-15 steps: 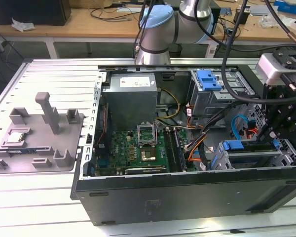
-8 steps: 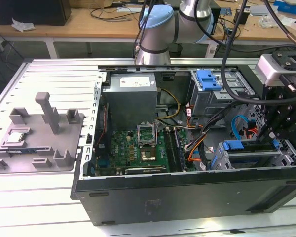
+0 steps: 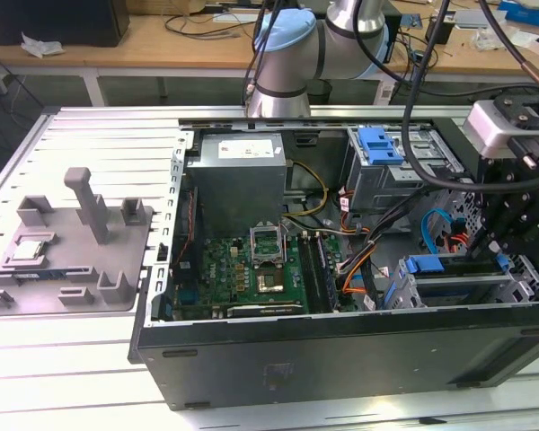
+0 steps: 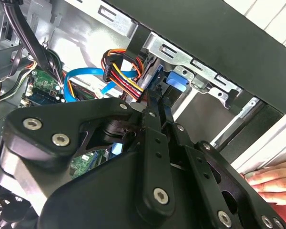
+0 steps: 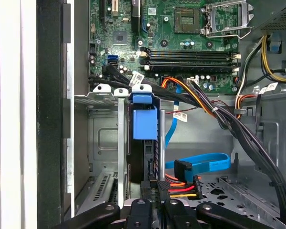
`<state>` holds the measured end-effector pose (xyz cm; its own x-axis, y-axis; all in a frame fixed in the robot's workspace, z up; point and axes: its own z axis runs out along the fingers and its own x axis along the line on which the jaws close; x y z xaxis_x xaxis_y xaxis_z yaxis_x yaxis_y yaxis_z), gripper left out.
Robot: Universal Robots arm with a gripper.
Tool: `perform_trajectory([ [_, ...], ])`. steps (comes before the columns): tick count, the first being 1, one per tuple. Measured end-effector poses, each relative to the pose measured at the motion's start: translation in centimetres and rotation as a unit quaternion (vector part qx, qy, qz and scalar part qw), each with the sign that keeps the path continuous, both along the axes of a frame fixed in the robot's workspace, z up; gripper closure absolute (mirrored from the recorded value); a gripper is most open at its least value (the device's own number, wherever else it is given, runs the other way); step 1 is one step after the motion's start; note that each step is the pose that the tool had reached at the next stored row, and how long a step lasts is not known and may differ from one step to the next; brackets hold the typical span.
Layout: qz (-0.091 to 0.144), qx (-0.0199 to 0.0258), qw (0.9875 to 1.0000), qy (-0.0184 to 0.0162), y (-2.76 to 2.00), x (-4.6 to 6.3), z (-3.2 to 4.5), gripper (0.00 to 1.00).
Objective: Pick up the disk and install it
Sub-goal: 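Insert the first disk wire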
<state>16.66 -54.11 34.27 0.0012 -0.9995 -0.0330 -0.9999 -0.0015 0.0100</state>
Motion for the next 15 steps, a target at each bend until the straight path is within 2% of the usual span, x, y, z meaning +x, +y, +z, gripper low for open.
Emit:
perform_trajectory([
  [11, 0.0, 0.0001, 1.0, 0.0, 0.0, 0.0, -0.06, 0.84],
  [15, 0.0, 0.0002, 1.0, 0.0, 0.0, 0.0, 0.2, 0.84],
])
